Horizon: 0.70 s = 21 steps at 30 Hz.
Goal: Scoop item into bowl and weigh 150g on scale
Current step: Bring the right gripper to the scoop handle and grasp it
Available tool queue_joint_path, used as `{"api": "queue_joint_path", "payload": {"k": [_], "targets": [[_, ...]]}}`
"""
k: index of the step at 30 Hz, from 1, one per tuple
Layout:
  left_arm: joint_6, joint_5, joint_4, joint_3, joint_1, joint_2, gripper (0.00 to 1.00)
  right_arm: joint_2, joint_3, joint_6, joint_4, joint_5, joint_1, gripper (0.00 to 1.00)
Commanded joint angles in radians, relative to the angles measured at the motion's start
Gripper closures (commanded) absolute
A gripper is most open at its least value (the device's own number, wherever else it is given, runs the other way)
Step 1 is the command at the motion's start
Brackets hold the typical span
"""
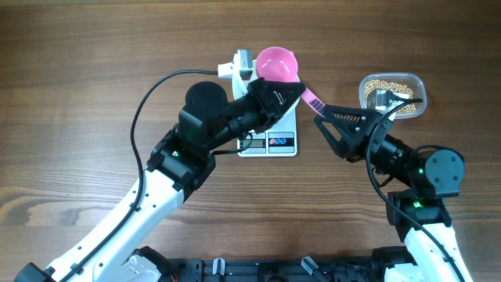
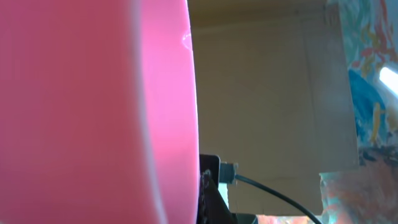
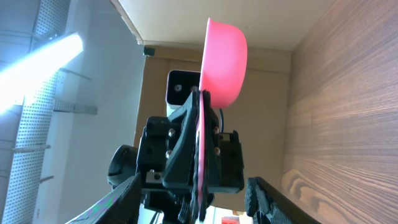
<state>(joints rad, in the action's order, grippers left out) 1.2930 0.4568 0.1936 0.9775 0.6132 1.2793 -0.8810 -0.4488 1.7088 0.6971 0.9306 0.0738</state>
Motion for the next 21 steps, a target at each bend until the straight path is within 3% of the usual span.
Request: {"api": "queue_joint_path", "payload": {"k": [1,12,21], "targets": [[-0.006,-0.012,0.000,0.010,0.030,0.015,0.96,-0.006,-0.015,-0.008,0.009,-0.016,0.006,0.50],[-0.032,-0.014,-0.002,0.010,0.029,0.016,0.96,-0.027,-0.015,-0.008,-0.003,-0.019,0.006,0.68],[-0.040,-0.014,-0.004,0.010,0.029,0.016,0.96,-0.060,-0.015,-0.005,0.017,-0.014,0.006,0.74]]}}
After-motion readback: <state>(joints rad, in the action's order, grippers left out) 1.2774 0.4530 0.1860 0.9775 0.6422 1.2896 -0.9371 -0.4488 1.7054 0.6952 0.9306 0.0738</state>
